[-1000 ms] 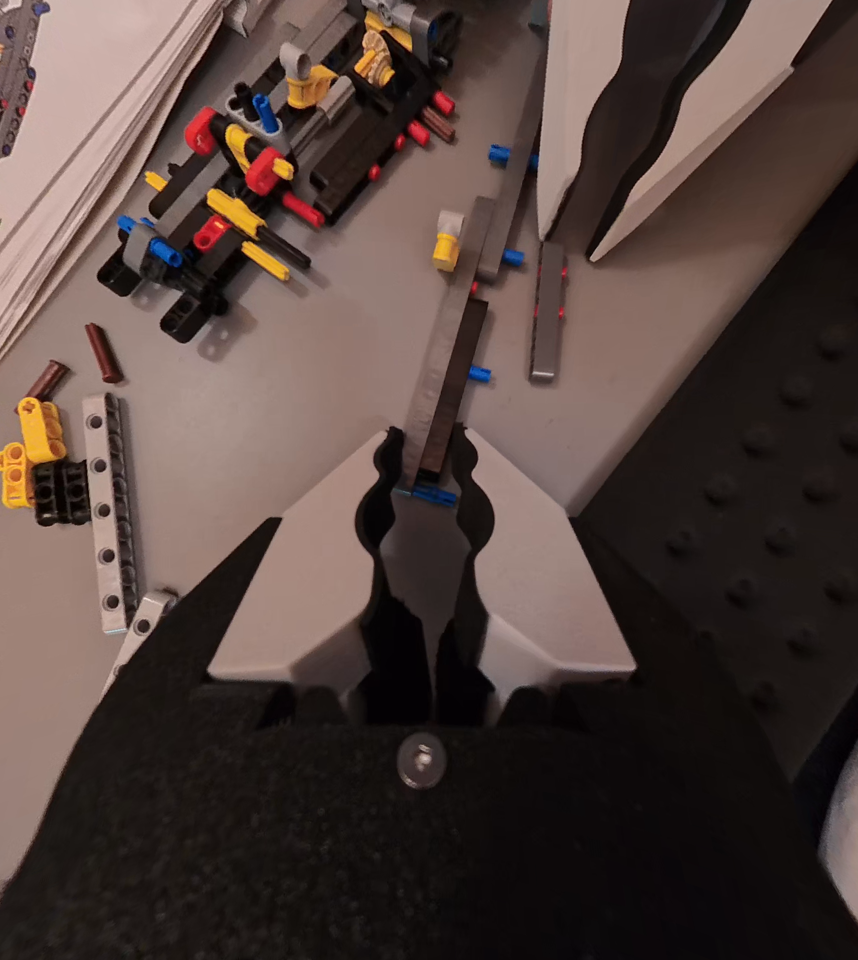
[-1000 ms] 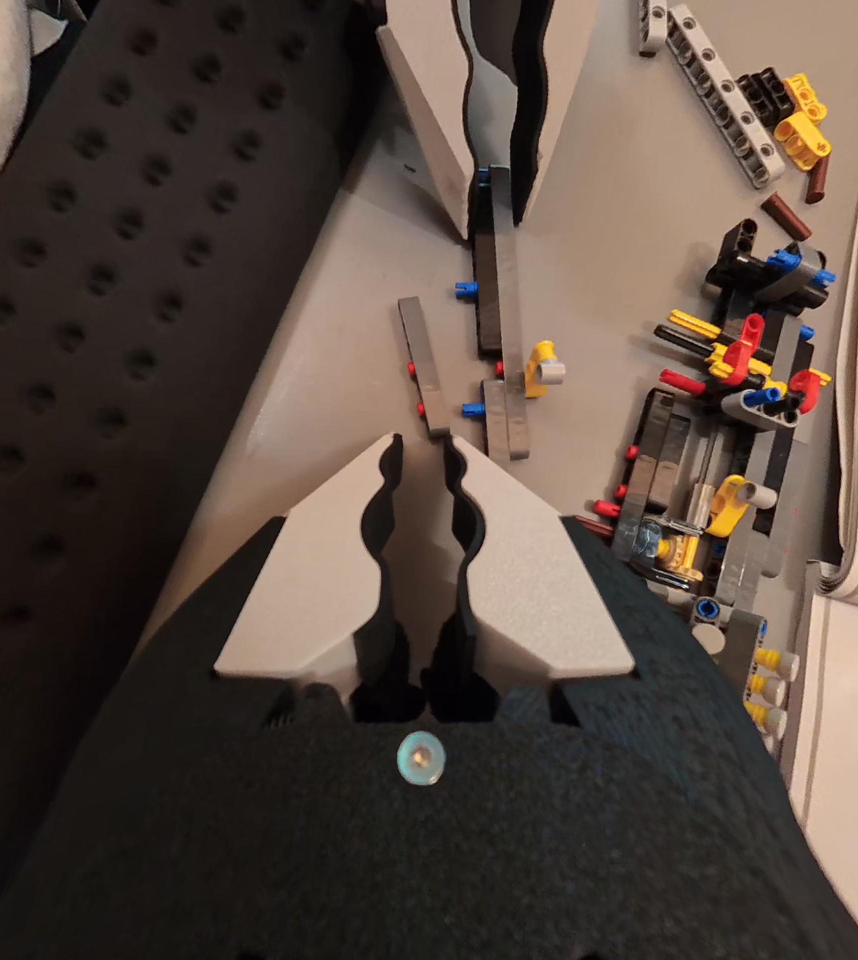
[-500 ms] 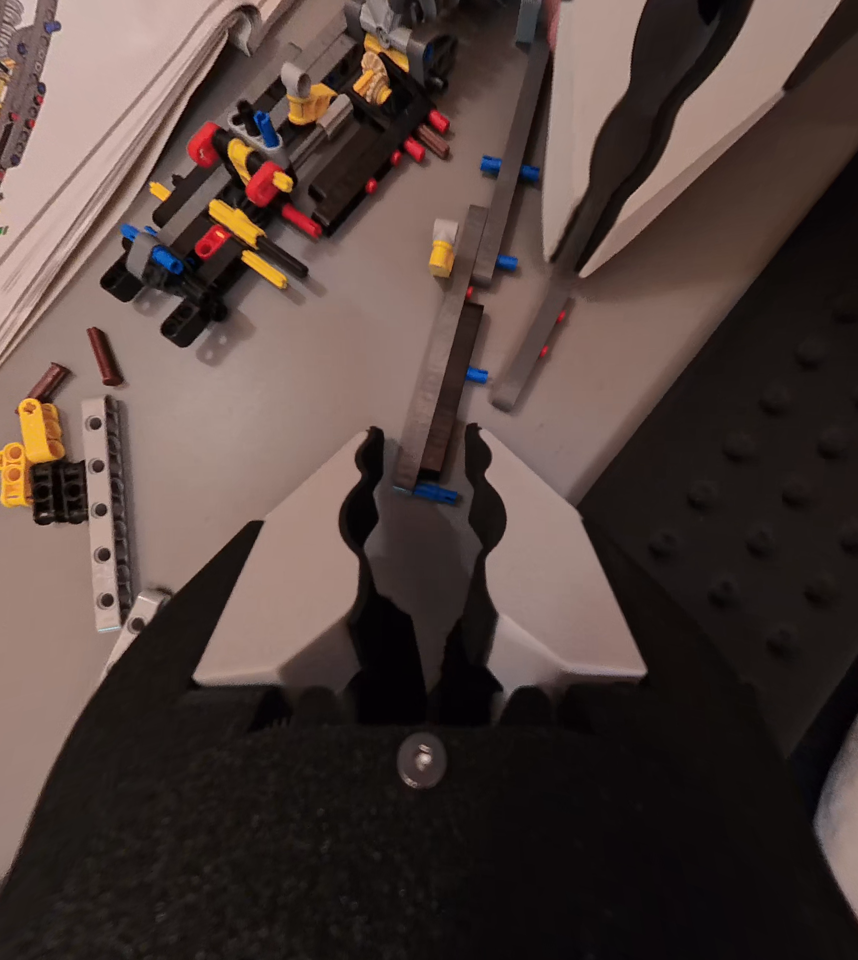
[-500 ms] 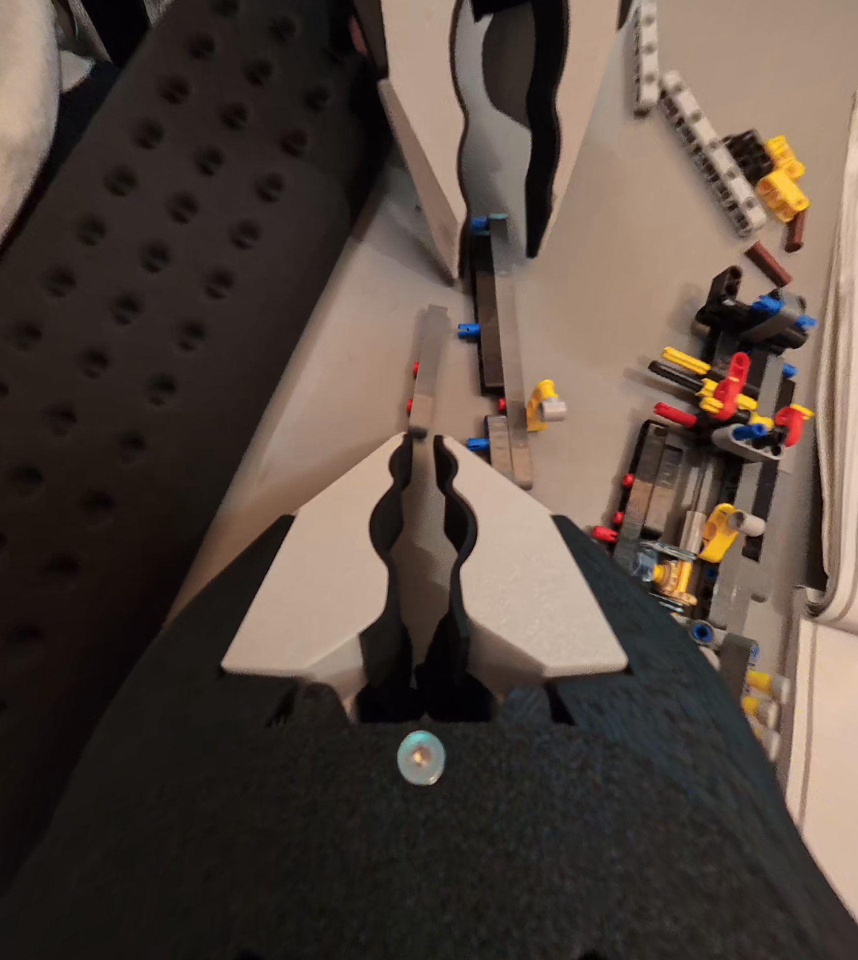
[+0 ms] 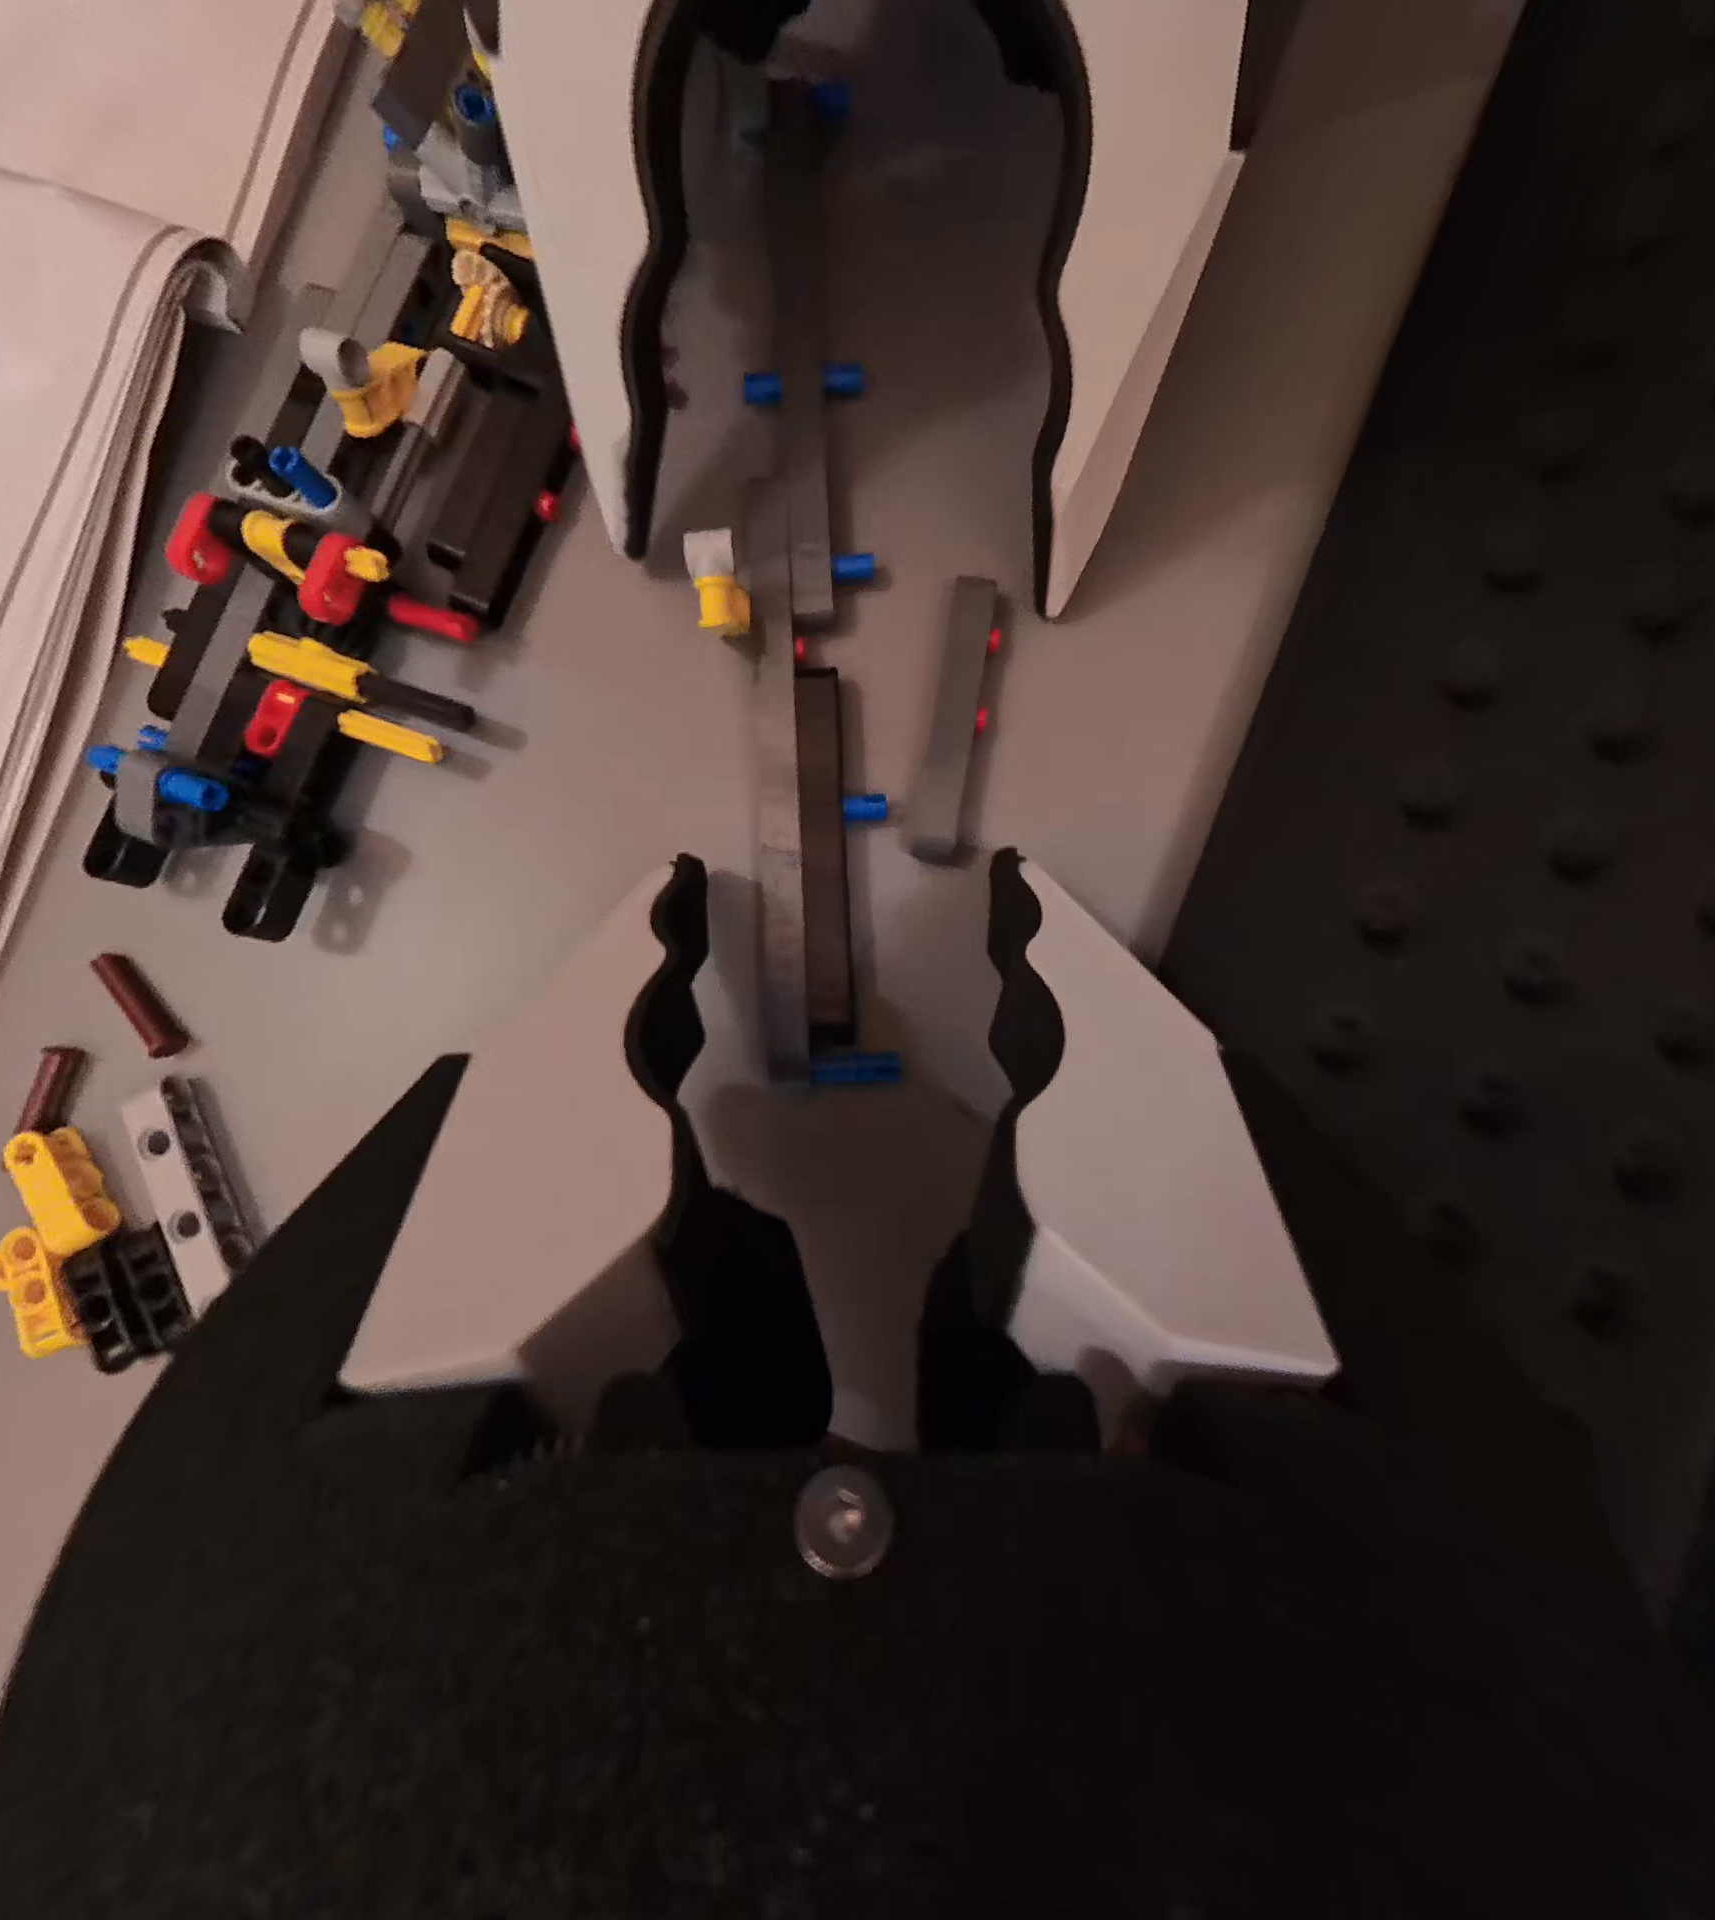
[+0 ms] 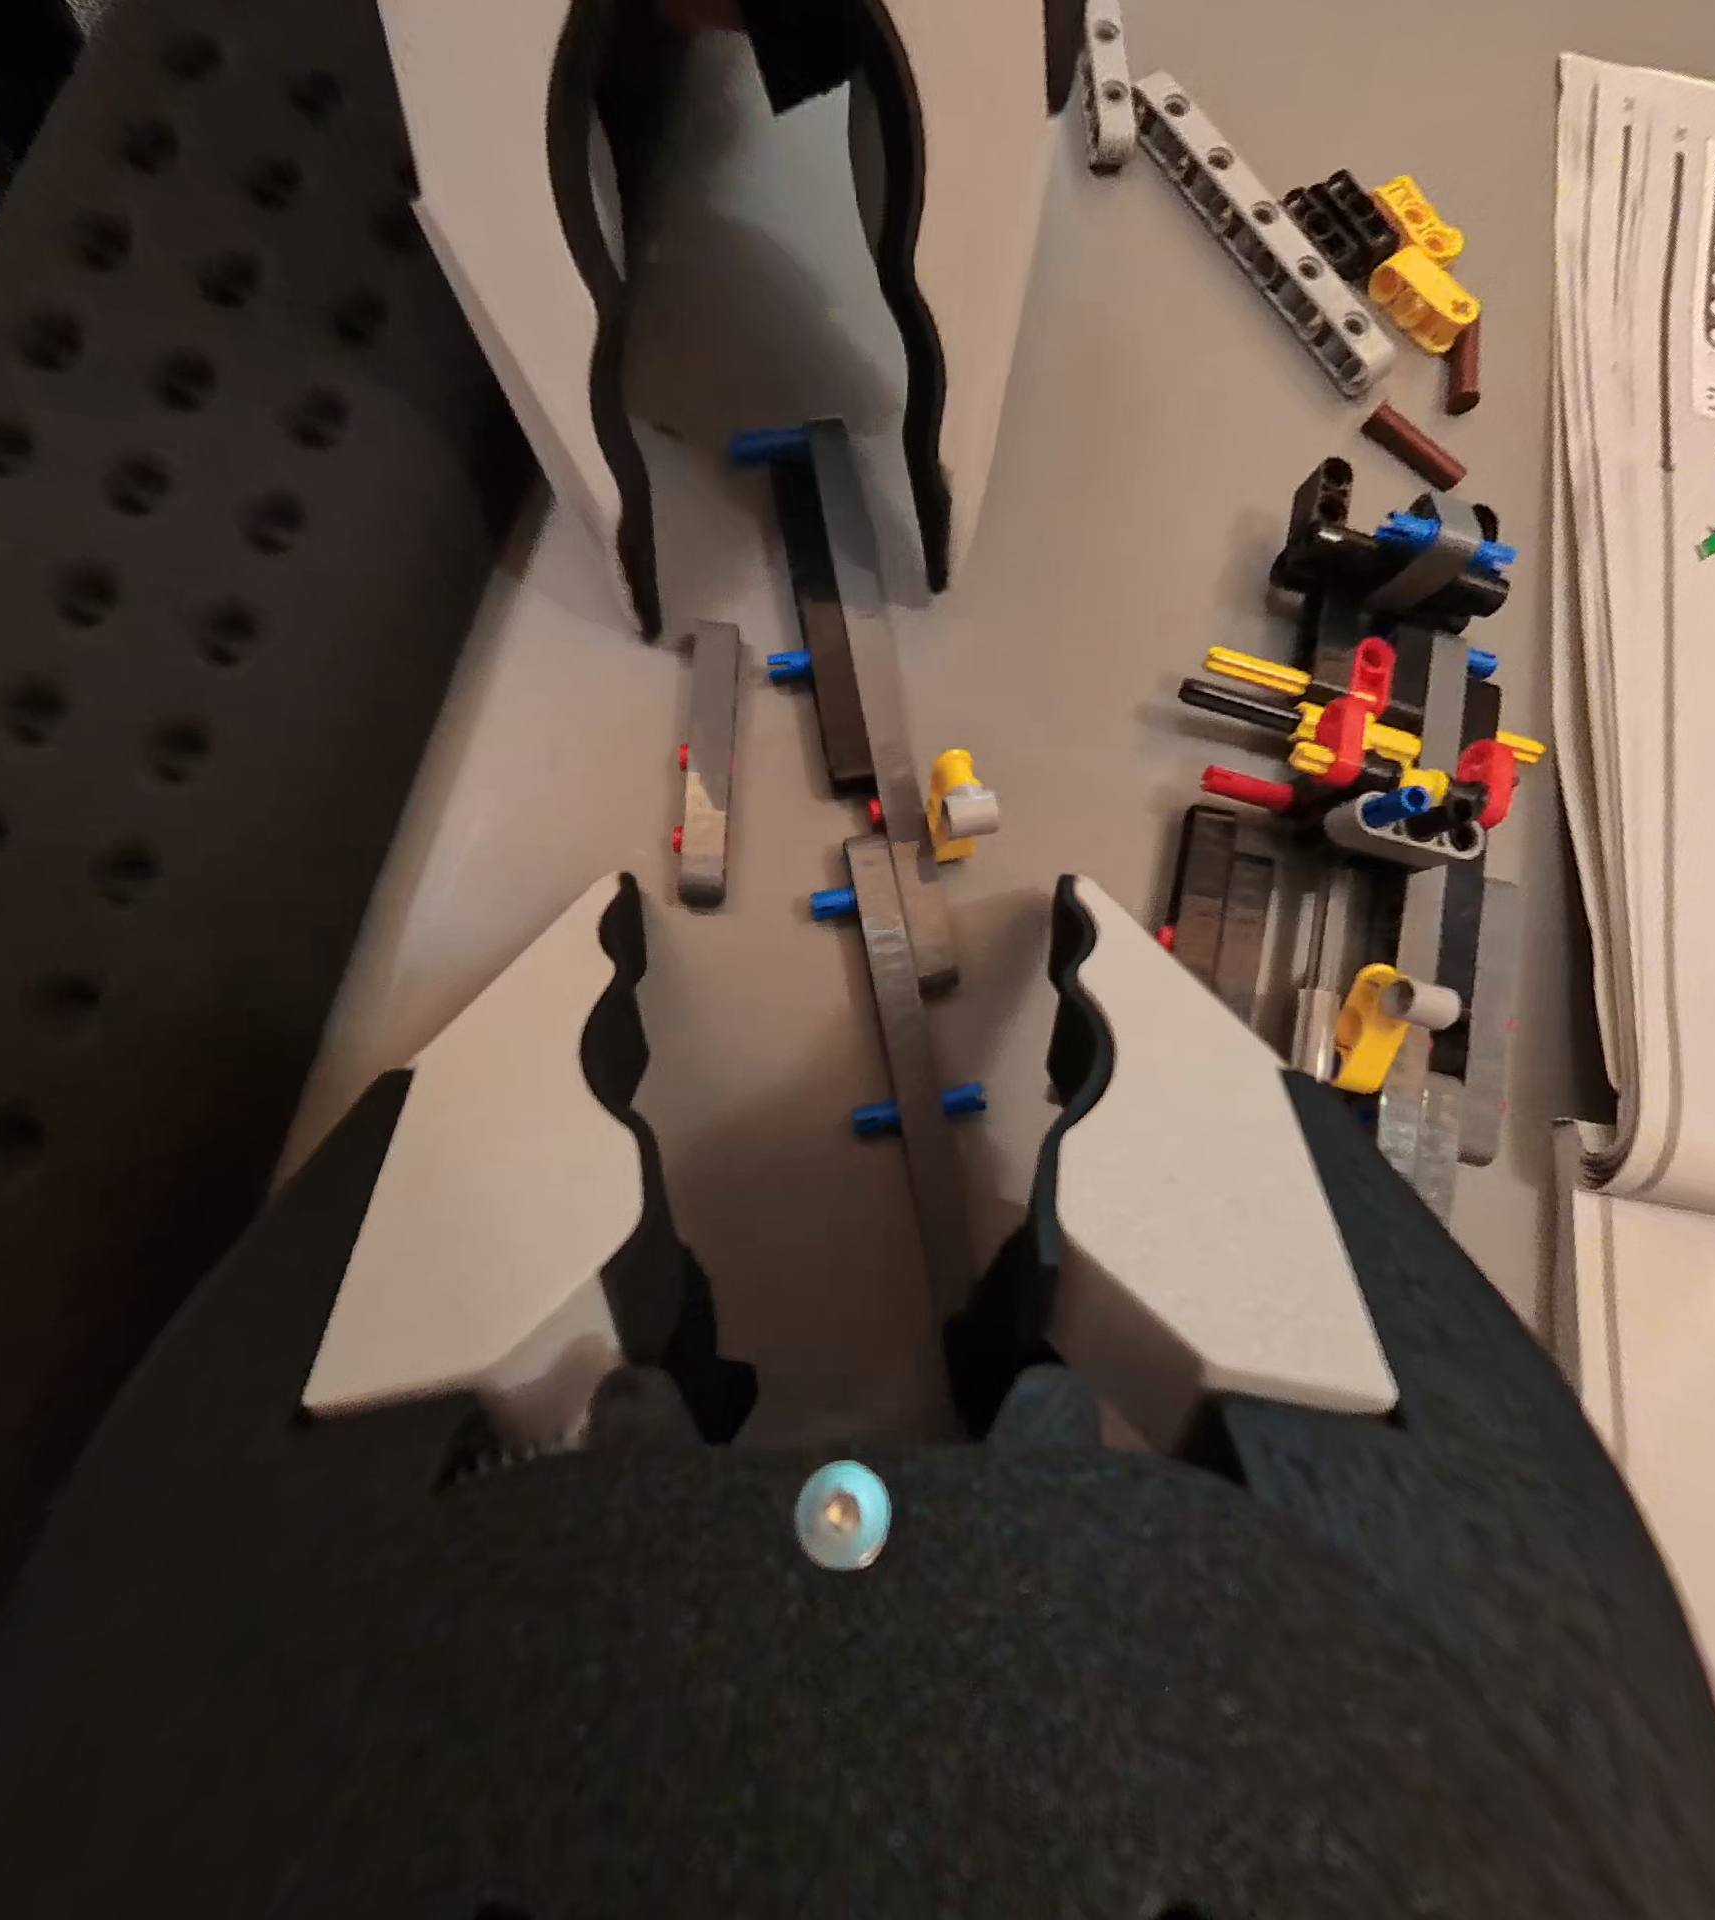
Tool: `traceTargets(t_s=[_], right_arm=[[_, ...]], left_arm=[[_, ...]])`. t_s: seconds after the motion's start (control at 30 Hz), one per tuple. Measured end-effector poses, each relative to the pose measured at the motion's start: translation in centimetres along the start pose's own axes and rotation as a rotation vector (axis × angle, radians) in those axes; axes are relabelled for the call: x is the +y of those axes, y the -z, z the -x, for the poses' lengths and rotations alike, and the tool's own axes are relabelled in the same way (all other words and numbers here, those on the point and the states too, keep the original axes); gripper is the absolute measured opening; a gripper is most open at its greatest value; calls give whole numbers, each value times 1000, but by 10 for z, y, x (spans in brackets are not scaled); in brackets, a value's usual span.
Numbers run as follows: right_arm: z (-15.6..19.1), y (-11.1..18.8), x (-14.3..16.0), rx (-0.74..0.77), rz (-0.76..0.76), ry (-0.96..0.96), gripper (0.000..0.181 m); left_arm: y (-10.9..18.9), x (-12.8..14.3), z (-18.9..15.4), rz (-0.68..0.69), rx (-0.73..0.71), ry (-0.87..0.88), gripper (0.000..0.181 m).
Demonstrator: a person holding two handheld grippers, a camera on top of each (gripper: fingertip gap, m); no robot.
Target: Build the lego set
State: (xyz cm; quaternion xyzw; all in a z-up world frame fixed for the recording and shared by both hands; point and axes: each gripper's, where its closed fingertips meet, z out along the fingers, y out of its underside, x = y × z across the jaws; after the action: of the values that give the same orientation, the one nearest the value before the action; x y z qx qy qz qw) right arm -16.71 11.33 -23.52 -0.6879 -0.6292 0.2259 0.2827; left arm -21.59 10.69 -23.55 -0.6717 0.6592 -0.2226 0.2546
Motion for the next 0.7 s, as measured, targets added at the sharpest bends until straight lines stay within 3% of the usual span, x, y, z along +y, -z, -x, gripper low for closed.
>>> traceTargets(t_s=[0.3,0.57,0.7], right_arm=[[-2,3,4,-31,-23,-38,39],[0,2,3,-30,-27,-25,47],[0,1,2,-35,-29,-32,50]], left_arm=[[-5,-4,-2,-14,30,14,45],[-7,-8,-3,-14,18,2,41],[-3,-3,3,3,-16,-12,48]])
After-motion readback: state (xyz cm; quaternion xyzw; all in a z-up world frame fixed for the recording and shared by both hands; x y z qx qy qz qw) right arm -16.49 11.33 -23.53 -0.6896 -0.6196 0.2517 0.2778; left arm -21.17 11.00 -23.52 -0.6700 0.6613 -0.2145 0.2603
